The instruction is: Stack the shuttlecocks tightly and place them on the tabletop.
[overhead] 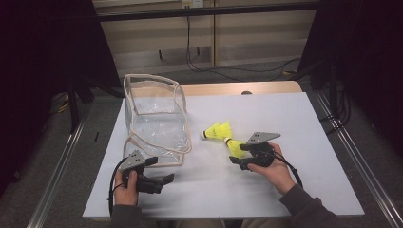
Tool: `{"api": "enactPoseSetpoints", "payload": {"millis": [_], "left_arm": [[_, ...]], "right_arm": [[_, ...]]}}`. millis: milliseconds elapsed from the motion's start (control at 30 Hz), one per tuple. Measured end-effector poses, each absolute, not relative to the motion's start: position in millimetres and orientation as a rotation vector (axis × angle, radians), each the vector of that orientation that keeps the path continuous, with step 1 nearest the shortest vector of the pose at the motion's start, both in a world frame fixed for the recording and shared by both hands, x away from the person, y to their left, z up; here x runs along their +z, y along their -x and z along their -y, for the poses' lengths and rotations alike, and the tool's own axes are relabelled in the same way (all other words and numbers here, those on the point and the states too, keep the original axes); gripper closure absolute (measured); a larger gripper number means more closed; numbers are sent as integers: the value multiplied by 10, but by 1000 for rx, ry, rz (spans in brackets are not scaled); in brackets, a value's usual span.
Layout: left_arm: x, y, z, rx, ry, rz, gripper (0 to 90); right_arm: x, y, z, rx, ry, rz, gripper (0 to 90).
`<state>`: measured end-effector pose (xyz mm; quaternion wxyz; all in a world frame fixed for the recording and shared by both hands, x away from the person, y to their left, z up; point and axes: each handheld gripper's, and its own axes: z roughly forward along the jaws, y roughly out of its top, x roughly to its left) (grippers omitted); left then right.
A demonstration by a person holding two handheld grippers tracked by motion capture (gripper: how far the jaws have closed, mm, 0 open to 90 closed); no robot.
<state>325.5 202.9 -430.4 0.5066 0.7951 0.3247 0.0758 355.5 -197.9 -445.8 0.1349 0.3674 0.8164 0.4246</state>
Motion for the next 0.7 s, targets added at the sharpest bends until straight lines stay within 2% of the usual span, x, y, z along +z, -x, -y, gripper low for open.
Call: {"api": "enactPoseSetpoints", "payload": {"millis": [700], "left_arm": [[-4309, -3260, -2033, 184, -1921, -782, 36]], "right_arm": [[-4505, -3620, 1883, 1227, -1085, -2331, 456]]}}
